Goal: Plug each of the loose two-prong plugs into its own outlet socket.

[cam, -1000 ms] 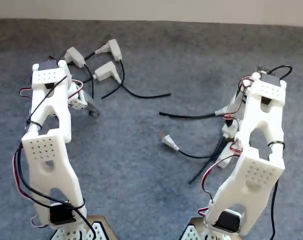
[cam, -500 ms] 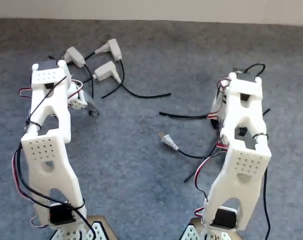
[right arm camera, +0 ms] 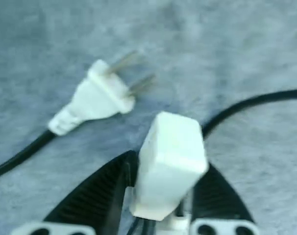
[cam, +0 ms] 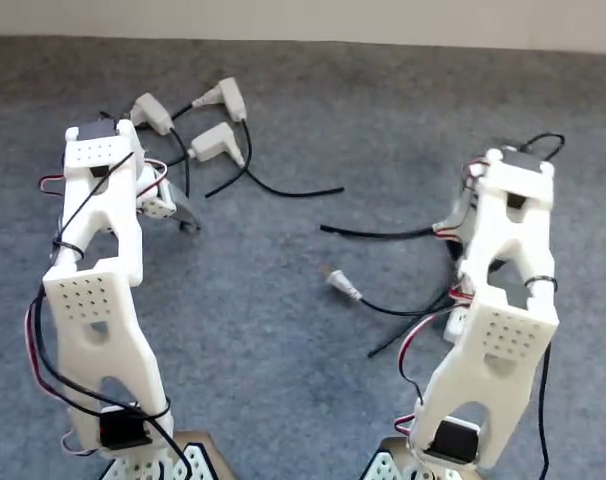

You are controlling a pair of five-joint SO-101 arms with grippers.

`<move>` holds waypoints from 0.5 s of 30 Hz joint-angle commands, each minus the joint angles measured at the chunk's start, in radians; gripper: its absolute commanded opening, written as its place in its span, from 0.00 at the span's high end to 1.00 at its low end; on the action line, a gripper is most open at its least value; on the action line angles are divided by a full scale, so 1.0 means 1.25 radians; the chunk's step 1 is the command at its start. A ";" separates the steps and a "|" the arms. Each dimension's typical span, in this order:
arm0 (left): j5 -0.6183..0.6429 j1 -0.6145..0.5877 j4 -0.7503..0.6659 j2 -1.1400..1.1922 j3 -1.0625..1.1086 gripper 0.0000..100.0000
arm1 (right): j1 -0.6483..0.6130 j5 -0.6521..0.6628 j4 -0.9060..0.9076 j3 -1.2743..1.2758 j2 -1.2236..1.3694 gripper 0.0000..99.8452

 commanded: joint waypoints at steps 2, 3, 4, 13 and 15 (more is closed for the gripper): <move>0.001 0.007 -0.010 -0.008 -0.023 0.64 | -0.031 -0.005 0.068 -0.073 -0.042 0.95; 0.001 0.007 -0.011 -0.008 -0.023 0.64 | -0.037 -0.005 0.099 -0.100 -0.055 0.95; 0.001 0.007 -0.011 -0.008 -0.023 0.64 | -0.048 -0.005 0.129 -0.125 -0.067 0.95; 0.001 0.006 -0.011 -0.008 -0.023 0.64 | -0.230 -0.006 0.293 -0.278 -0.158 0.95; 0.001 0.006 -0.011 -0.008 -0.023 0.64 | -0.269 -0.006 0.290 -0.284 -0.170 0.95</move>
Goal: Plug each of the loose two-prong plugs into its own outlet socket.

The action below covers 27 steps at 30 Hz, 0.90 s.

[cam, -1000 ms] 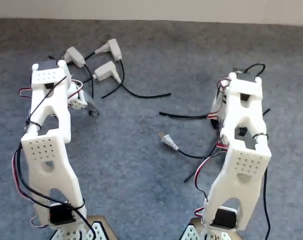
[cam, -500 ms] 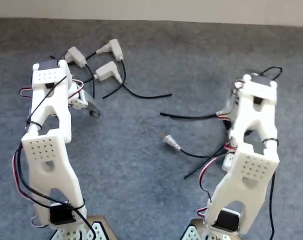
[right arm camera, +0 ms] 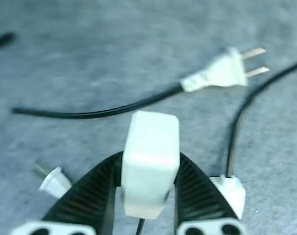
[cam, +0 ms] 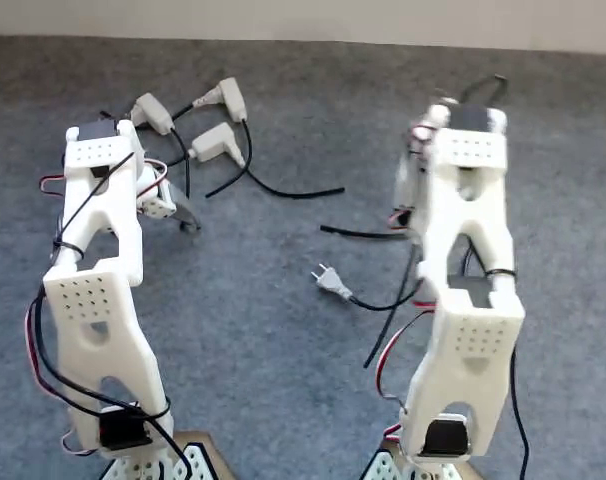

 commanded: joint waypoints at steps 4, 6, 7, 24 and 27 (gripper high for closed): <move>0.001 0.004 -0.011 -0.008 -0.023 0.64 | -0.096 -0.001 0.026 -0.144 -0.091 0.95; 0.001 0.004 -0.011 -0.008 -0.023 0.64 | -0.098 -0.001 0.028 -0.223 -0.094 0.95; 0.001 0.004 -0.011 -0.008 -0.023 0.64 | -0.094 -0.001 0.028 -0.269 -0.093 0.95; 0.001 0.004 -0.012 -0.008 -0.023 0.64 | -0.152 -0.120 0.033 -0.481 -0.096 0.95; 0.002 -0.001 -0.012 -0.009 -0.023 0.64 | -0.245 -0.131 0.031 -0.403 -0.094 0.95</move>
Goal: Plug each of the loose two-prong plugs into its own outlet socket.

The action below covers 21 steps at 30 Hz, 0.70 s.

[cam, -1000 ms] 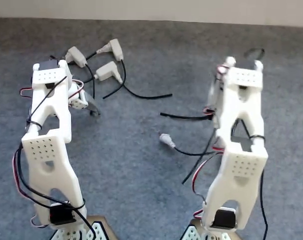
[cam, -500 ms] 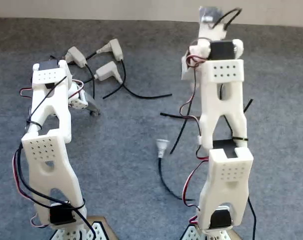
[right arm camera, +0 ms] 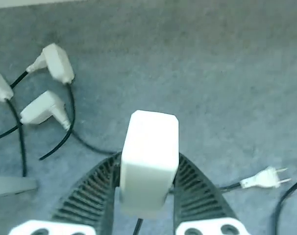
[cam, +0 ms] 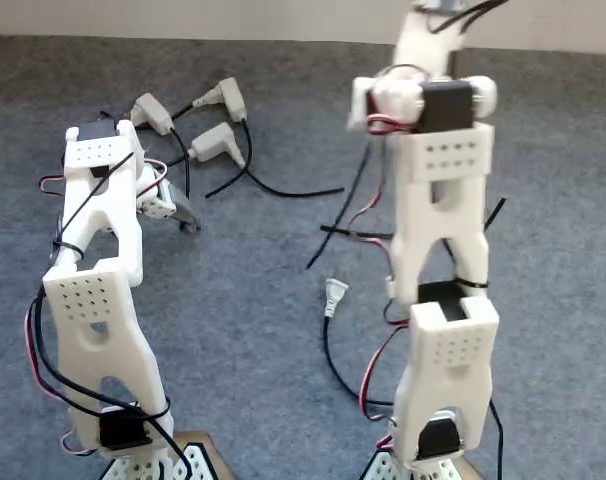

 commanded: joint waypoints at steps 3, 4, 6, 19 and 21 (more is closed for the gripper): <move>0.061 -0.007 -0.014 -0.009 -0.024 0.64 | -0.185 -0.022 0.028 0.134 -0.044 0.95; 0.079 -0.015 -0.014 -0.009 -0.024 0.64 | -0.212 -0.021 0.026 0.166 -0.042 0.95; 0.104 -0.036 -0.027 -0.009 -0.024 0.64 | -0.247 -0.021 0.003 0.236 -0.042 0.95; 0.228 -0.101 -0.042 -0.009 -0.024 0.64 | -0.311 -0.022 -0.533 0.841 -0.045 0.95; 0.228 -0.101 -0.043 -0.009 -0.024 0.64 | -0.319 -0.021 -0.553 0.850 -0.044 0.95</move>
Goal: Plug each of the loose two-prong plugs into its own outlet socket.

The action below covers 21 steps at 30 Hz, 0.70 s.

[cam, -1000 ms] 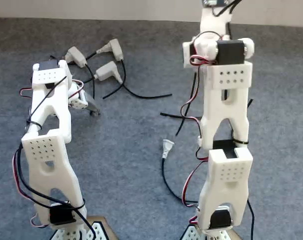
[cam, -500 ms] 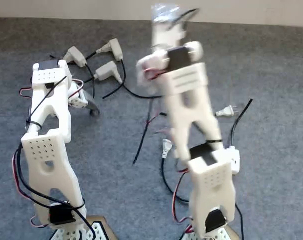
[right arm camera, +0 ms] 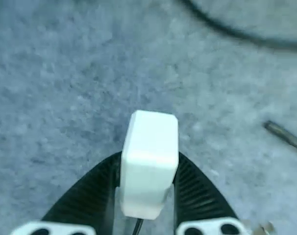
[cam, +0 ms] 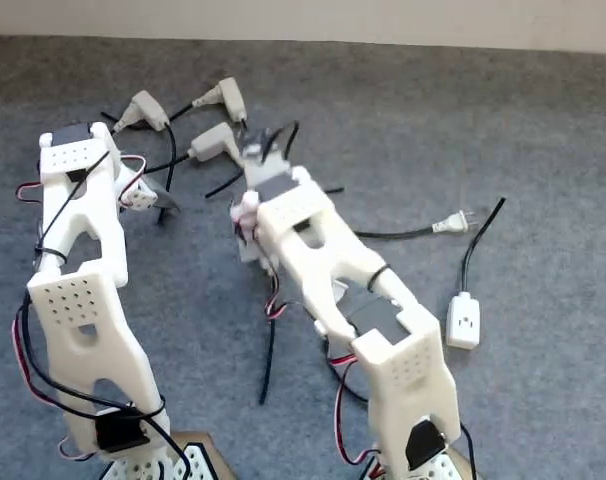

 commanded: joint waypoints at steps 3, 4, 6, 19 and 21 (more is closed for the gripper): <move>0.006 -0.015 -0.018 -0.009 -0.024 0.64 | -0.021 -0.001 -0.058 0.018 -0.045 0.91; 0.006 -0.015 -0.018 -0.009 -0.024 0.64 | -0.021 -0.001 -0.058 0.018 -0.045 0.88; 0.006 -0.015 -0.018 -0.009 -0.024 0.64 | -0.021 0.000 -0.056 0.018 -0.045 0.80; 0.006 -0.010 -0.020 -0.009 -0.024 0.64 | -0.018 0.201 -0.015 0.012 -0.052 0.70; 0.005 -0.006 -0.020 -0.009 -0.024 0.64 | -0.017 0.201 0.007 -0.014 -0.060 0.70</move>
